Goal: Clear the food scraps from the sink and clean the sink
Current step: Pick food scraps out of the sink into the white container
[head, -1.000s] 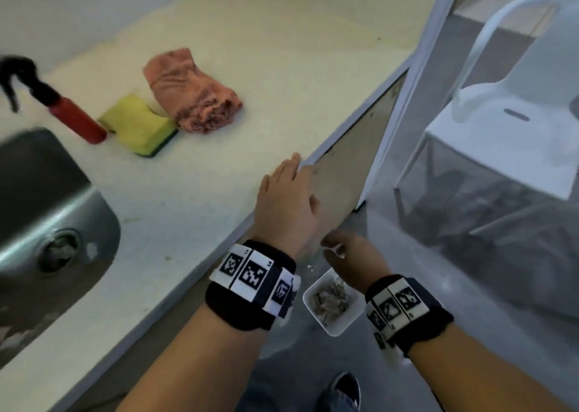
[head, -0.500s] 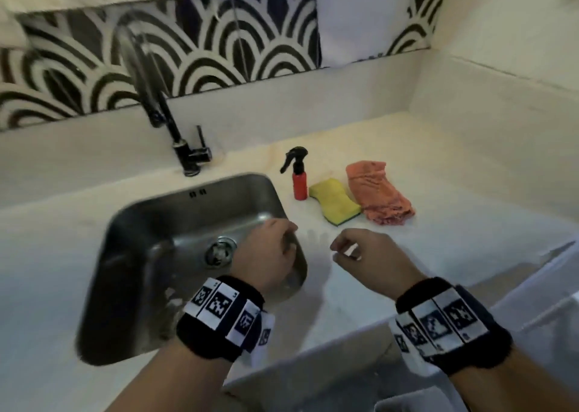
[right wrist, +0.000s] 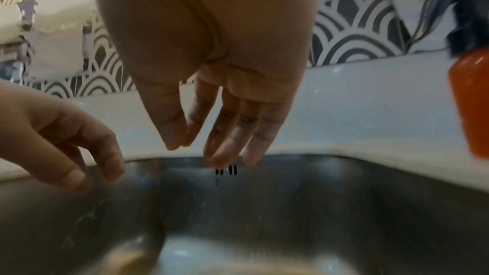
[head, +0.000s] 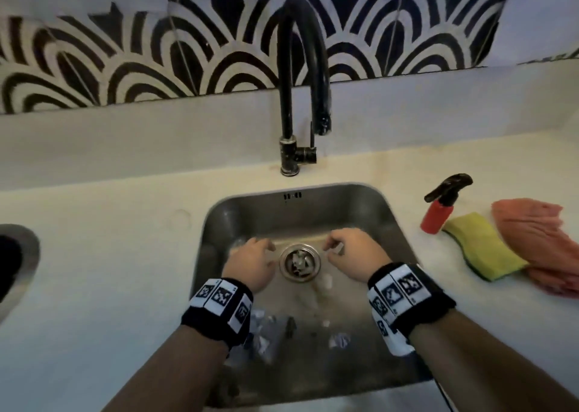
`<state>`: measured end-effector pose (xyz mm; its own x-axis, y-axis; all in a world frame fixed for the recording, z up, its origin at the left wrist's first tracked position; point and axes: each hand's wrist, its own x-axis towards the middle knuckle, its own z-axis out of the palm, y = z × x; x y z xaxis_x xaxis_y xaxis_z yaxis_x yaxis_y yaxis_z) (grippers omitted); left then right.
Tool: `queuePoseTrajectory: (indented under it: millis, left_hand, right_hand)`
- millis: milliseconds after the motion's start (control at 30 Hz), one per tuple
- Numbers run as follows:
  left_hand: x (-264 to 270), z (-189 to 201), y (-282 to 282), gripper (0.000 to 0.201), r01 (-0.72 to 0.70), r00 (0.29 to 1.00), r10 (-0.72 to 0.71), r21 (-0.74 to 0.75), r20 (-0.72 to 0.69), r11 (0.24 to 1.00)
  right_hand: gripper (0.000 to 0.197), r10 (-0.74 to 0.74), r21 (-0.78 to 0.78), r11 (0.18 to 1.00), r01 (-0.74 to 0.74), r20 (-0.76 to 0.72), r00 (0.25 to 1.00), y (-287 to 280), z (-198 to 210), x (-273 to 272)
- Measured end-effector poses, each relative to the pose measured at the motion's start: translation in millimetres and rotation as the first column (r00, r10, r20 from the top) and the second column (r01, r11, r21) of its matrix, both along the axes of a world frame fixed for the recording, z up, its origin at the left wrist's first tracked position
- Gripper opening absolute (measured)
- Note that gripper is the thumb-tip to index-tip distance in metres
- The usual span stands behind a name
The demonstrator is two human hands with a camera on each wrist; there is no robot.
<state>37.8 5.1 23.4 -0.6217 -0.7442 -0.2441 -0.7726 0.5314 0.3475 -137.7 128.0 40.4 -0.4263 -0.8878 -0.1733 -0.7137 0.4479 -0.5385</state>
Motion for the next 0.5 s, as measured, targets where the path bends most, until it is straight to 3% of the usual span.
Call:
queuePoseTrajectory:
  millis: [233,500]
  left_hand:
    - [10.7,-60.6,-29.6,0.035,-0.111,0.993,0.104,0.169,0.055,0.979]
    - [18.0,-116.4,-29.3,0.041,-0.199,0.972,0.163,0.228,0.168,0.953]
  right_hand:
    - [0.014,0.020,0.145,0.989,-0.017,-0.023,1.000,-61.9,-69.4,-1.6]
    - [0.030,0.141,0.361,0.925,-0.115,-0.048,0.989,-119.1,-157.4,-8.8]
